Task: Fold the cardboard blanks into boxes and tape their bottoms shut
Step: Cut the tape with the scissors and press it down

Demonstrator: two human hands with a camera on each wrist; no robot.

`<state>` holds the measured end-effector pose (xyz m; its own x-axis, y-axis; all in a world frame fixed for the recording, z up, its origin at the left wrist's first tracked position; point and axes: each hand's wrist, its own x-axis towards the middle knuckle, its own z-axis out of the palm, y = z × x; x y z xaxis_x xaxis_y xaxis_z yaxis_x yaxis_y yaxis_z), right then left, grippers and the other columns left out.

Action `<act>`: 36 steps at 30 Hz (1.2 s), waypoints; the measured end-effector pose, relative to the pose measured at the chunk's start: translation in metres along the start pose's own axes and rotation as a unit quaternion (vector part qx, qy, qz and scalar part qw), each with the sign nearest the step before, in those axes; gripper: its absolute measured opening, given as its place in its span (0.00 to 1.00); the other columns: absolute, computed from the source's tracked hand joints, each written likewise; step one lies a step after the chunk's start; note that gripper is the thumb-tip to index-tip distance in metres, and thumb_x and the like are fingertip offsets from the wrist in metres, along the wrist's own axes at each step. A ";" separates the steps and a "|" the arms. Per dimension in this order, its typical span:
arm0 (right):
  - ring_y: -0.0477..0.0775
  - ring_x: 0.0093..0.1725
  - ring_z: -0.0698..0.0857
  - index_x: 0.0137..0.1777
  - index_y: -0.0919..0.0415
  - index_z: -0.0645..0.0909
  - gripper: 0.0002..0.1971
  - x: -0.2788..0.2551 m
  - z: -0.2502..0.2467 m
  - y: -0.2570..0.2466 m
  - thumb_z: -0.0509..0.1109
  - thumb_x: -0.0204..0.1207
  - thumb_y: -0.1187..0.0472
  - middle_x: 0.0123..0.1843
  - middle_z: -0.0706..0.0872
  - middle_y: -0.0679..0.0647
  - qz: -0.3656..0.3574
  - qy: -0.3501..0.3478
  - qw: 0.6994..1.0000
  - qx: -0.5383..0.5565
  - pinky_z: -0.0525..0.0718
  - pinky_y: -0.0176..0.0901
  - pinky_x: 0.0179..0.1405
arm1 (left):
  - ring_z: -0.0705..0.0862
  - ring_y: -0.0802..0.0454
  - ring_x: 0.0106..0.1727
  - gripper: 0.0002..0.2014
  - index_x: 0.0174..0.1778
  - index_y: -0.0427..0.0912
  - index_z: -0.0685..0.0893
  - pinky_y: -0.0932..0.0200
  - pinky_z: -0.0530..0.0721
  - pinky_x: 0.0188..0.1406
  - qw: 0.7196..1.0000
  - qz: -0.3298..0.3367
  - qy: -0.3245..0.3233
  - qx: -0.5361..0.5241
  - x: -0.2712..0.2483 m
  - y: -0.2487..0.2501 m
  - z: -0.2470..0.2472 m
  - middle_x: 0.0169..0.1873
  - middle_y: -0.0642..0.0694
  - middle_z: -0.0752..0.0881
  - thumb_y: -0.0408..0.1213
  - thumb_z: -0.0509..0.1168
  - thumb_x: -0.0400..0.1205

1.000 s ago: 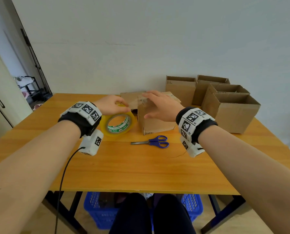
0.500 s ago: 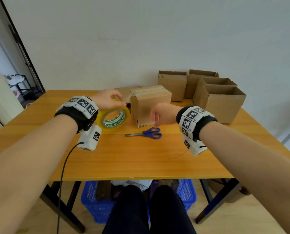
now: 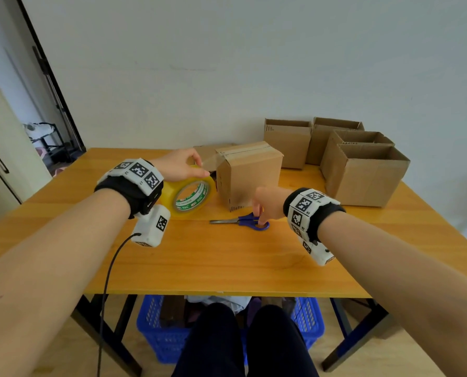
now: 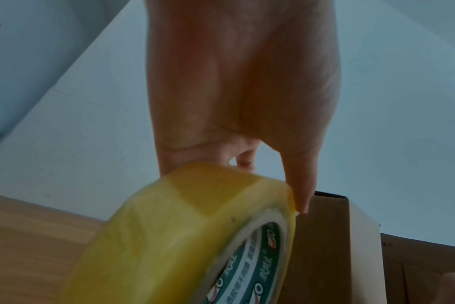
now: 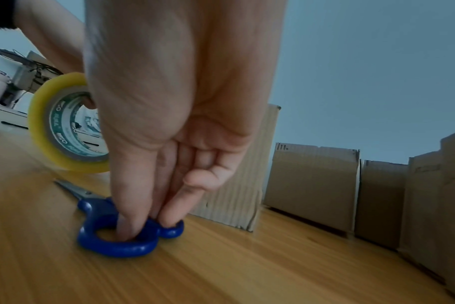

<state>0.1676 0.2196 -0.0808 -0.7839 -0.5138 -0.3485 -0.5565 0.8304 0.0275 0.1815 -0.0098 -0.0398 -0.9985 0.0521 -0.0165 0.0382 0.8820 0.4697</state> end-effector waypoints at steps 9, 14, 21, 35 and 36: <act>0.47 0.33 0.86 0.53 0.66 0.85 0.08 -0.009 -0.010 0.010 0.70 0.76 0.65 0.46 0.91 0.60 0.010 -0.021 0.986 0.168 0.82 0.34 0.32 | 0.75 0.49 0.65 0.20 0.60 0.45 0.78 0.53 0.74 0.64 1.000 -0.005 -0.007 -0.016 0.000 -0.003 -0.001 0.66 0.45 0.78 0.50 0.71 0.76; 0.48 0.42 0.86 0.45 0.60 0.88 0.05 -0.028 -0.013 0.017 0.77 0.72 0.60 0.45 0.91 0.55 -0.002 -0.007 0.930 0.368 0.89 0.40 0.39 | 0.75 0.49 0.66 0.21 0.62 0.44 0.77 0.54 0.74 0.64 0.999 -0.002 -0.012 -0.030 -0.006 -0.005 -0.002 0.67 0.45 0.77 0.49 0.71 0.77; 0.51 0.39 0.86 0.54 0.68 0.82 0.31 -0.036 -0.013 0.011 0.70 0.66 0.38 0.47 0.88 0.61 0.025 -0.038 0.836 0.546 0.90 0.48 0.43 | 0.74 0.48 0.67 0.21 0.61 0.46 0.78 0.52 0.74 0.65 0.998 -0.016 -0.020 -0.056 -0.007 -0.007 -0.001 0.67 0.46 0.77 0.49 0.72 0.76; 0.47 0.30 0.86 0.51 0.68 0.84 0.28 -0.014 -0.031 -0.014 0.65 0.76 0.38 0.40 0.89 0.58 -0.004 -0.005 0.820 0.572 0.88 0.44 0.33 | 0.78 0.47 0.64 0.22 0.63 0.44 0.78 0.50 0.77 0.65 0.997 -0.019 -0.020 -0.074 -0.010 -0.008 -0.004 0.63 0.46 0.79 0.48 0.72 0.76; 0.47 0.30 0.86 0.51 0.67 0.84 0.28 -0.014 -0.031 -0.014 0.65 0.76 0.39 0.40 0.88 0.58 -0.010 -0.003 0.822 0.570 0.88 0.44 0.32 | 0.79 0.46 0.64 0.23 0.64 0.45 0.78 0.48 0.77 0.66 0.997 -0.021 -0.020 -0.076 -0.010 -0.009 -0.004 0.63 0.45 0.79 0.48 0.72 0.76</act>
<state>0.1775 0.2085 -0.0471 -0.7740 -0.5318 -0.3437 0.0531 0.4863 -0.8722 0.1912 -0.0207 -0.0402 -0.9966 0.0384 -0.0730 -0.0127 0.8026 0.5964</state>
